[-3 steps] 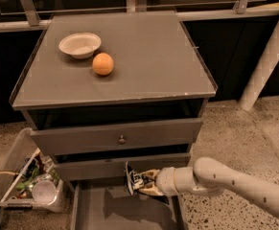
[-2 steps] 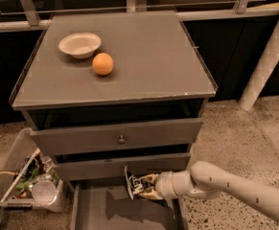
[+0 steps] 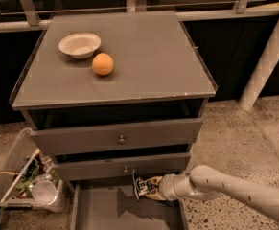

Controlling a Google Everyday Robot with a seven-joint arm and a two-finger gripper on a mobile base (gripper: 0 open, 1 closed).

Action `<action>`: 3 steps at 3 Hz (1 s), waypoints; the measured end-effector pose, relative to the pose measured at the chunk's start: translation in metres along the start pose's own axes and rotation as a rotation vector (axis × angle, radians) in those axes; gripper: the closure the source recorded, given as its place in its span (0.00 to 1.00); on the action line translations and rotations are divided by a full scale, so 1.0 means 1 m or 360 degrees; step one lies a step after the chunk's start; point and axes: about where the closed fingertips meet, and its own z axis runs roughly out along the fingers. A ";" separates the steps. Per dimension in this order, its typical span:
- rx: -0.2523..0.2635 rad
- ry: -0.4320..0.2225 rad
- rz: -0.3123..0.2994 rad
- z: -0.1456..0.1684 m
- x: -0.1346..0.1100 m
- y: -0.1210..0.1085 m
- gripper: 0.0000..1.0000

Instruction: Place blue chip bag into bottom drawer

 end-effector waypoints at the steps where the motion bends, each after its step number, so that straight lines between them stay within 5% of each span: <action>1: 0.0036 0.0068 0.0021 0.009 0.020 -0.007 1.00; 3: -0.0030 0.0089 0.0091 0.030 0.033 0.001 1.00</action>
Offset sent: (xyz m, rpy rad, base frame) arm 0.0053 -0.0046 -0.0184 -0.0358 0.0048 -0.0223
